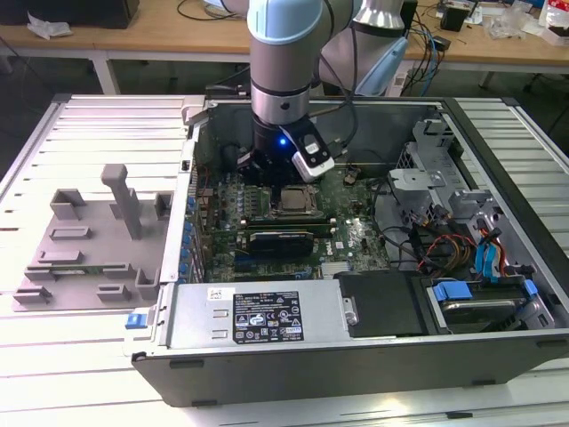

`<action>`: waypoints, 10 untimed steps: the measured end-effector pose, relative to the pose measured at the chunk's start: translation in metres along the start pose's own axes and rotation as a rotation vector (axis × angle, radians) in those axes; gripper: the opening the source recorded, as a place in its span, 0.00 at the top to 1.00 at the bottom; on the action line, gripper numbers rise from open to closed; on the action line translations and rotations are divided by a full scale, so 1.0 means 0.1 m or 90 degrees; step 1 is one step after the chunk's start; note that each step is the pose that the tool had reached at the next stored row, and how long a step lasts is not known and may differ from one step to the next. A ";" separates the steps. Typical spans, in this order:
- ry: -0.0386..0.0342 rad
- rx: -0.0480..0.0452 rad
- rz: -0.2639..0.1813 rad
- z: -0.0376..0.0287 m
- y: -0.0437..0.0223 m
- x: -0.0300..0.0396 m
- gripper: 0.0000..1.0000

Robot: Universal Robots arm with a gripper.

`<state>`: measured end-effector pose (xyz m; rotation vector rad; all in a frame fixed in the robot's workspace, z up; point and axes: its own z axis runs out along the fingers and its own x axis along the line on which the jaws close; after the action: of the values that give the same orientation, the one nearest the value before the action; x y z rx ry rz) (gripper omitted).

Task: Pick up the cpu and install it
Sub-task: 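Close the cpu cover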

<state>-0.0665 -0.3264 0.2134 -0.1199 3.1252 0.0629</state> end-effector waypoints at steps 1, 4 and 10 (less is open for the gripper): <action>-0.0013 0.0002 0.000 0.022 -0.001 0.001 0.89; -0.0020 0.0002 0.000 0.070 0.000 0.002 0.89; -0.0033 0.0008 -0.001 0.122 0.041 0.009 0.89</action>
<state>-0.0675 -0.3219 0.2013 -0.1229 3.1199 0.0612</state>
